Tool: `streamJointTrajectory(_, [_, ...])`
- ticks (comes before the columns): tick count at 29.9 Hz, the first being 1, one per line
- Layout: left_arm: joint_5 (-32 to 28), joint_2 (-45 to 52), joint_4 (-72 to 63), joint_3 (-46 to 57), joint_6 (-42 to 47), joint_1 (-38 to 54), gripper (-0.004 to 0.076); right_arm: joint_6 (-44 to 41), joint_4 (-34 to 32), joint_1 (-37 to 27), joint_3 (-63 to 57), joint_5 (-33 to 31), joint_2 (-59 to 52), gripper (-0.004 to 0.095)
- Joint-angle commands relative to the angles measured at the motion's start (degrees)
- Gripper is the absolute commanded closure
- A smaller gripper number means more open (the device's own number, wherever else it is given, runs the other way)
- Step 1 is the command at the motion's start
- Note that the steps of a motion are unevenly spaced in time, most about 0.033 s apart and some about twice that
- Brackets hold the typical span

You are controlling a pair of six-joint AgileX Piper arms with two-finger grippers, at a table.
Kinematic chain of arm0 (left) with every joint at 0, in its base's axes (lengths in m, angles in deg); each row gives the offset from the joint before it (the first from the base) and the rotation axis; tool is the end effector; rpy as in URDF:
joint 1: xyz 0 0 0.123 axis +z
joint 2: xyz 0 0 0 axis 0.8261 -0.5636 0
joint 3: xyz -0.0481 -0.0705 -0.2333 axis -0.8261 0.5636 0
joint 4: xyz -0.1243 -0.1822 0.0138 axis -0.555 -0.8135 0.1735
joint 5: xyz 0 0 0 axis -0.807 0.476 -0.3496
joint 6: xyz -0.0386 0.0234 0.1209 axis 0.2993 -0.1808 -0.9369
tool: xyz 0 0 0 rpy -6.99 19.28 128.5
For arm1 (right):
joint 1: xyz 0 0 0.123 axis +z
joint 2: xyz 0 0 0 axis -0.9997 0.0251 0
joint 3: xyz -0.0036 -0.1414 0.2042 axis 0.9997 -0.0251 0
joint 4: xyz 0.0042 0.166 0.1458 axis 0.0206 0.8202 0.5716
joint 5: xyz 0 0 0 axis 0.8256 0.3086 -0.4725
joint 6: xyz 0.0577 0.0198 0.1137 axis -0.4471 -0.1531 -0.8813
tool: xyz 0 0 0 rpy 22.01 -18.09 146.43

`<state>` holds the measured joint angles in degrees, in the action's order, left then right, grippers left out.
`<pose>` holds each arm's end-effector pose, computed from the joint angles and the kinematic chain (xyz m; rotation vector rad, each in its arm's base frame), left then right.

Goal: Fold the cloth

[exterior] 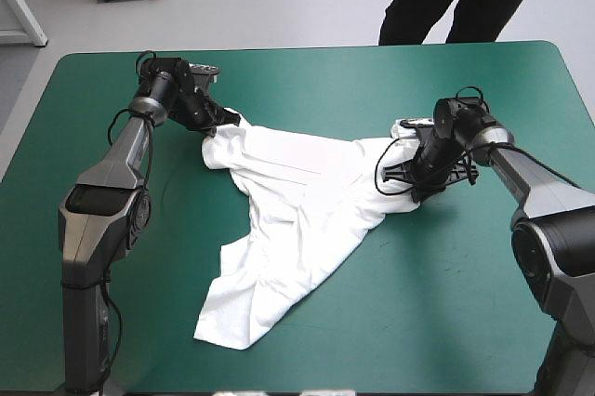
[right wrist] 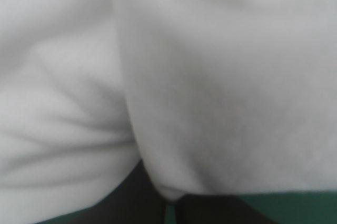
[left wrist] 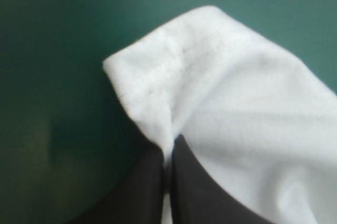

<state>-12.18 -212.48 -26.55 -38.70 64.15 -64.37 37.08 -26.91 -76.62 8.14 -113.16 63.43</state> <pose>0.4527 -0.0811 0.1626 0.3291 2.7916 -0.1498 0.3383 0.0884 0.1603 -0.1592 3.0298 0.2215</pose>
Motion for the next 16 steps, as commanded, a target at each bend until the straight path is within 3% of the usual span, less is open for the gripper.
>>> streamJointTrajectory(1, [2.4,6.0,-1.4,-1.8,-1.0,0.0,0.0733,0.6,-1.5,-0.1,1.2,0.4,-4.6,0.0921])
streamJointTrajectory(7, [6.4,12.5,-1.4,-2.0,-2.0,0.0,0.0733,1.2,-2.5,-0.1,3.4,-1.9,-10.4,0.0921])
streamJointTrajectory(16, [6.4,27.7,-1.4,-2.0,-2.4,0.0,0.0733,1.7,-2.5,-0.1,12.9,-5.9,-19.3,0.0921])
